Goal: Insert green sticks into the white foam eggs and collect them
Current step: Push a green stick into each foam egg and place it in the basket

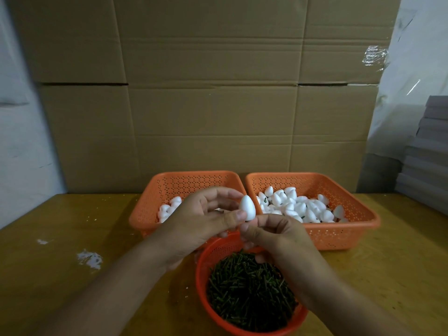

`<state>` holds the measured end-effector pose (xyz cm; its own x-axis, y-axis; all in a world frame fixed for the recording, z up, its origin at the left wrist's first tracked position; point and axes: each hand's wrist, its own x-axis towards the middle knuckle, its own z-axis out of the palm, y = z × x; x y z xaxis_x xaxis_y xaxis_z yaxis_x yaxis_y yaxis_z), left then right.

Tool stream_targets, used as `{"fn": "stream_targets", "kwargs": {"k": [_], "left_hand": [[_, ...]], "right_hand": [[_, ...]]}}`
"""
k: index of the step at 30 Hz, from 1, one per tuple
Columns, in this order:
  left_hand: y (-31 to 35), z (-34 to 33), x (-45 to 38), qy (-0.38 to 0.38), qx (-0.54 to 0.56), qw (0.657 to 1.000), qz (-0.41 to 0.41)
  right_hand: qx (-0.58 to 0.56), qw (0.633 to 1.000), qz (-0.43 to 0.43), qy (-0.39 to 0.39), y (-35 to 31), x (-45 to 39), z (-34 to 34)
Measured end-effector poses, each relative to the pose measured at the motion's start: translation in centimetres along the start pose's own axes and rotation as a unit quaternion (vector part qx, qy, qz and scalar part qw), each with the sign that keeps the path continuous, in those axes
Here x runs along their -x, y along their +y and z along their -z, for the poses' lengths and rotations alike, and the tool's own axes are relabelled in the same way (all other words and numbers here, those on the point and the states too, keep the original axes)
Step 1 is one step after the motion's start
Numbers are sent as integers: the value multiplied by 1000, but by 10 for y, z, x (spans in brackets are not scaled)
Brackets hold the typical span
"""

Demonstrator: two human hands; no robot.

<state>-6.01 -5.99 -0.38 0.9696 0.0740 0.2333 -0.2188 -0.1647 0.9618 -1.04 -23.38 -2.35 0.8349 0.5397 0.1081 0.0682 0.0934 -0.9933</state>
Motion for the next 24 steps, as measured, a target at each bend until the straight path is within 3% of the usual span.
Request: {"fn": "stream_targets", "kwargs": {"k": [11, 17, 24], "left_hand": [[-1, 3, 0, -40, 31, 999, 21], [-1, 3, 0, -71, 68, 995, 29], [1, 3, 1, -62, 73, 995, 24]], "right_hand": [[39, 998, 43, -38, -7, 3, 2], [2, 996, 13, -83, -9, 3, 2], [3, 998, 31, -56, -6, 3, 2]]}}
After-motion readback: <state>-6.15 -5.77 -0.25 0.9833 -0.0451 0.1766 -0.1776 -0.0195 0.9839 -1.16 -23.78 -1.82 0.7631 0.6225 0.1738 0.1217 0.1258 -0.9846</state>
